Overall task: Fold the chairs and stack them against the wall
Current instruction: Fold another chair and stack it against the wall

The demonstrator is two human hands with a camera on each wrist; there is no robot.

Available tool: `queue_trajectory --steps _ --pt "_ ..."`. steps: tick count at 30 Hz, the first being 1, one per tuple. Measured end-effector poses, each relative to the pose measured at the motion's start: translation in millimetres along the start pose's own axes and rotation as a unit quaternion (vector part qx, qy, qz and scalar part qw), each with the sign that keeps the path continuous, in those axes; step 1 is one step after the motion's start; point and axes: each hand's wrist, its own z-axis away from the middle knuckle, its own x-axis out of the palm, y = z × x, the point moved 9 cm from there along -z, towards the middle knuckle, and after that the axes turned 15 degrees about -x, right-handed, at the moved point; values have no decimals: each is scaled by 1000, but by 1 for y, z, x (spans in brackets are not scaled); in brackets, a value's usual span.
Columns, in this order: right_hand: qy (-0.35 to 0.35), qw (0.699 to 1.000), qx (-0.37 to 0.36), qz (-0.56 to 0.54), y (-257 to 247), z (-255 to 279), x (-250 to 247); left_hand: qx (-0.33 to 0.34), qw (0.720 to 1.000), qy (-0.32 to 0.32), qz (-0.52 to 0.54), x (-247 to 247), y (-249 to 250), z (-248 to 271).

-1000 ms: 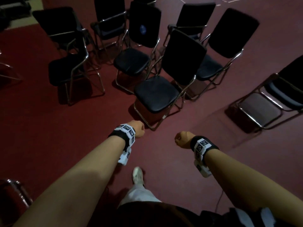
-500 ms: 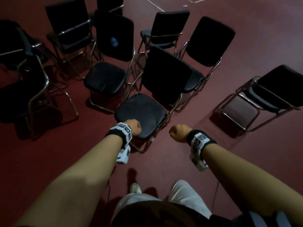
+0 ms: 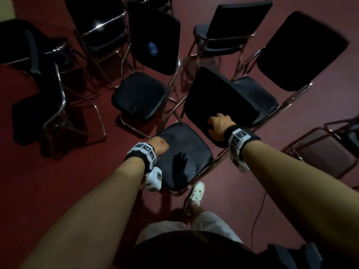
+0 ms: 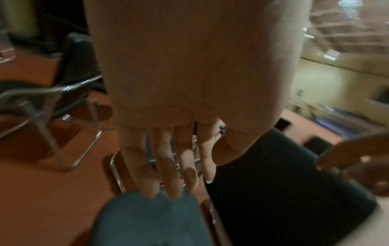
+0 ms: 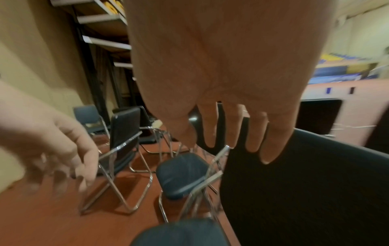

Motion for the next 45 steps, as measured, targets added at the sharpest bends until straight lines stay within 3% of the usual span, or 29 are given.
queue_trajectory --steps 6,9,13,17,21,28,31,35,37,41,45 --pt "19 999 2 27 21 -87 -41 -83 979 -31 183 -10 31 -41" --pt "55 998 19 29 40 -121 -57 -134 963 -55 227 -3 29 -65" --pt "87 992 84 -20 73 -161 -65 -196 931 -82 298 13 15 -108" --pt "84 976 185 -78 102 -179 -64 -255 881 -126 377 39 -7 -126" --pt "69 969 228 -71 120 -189 -46 -294 841 -154 426 56 -26 -135" --pt "150 940 298 -77 125 -195 -46 -331 823 -145 439 61 -61 -146" --pt "210 936 284 -13 102 -189 -45 -337 818 -144 444 64 -67 -150" --pt "197 949 247 8 69 -180 -35 -341 808 -148 456 69 -71 -155" --pt "174 960 221 -9 63 -178 -39 -340 804 -147 465 72 -75 -159" --pt "51 983 158 -76 59 -182 -37 -336 794 -160 481 77 -84 -170" --pt "47 983 147 -97 53 -178 -37 -348 778 -156 500 92 -109 -189"
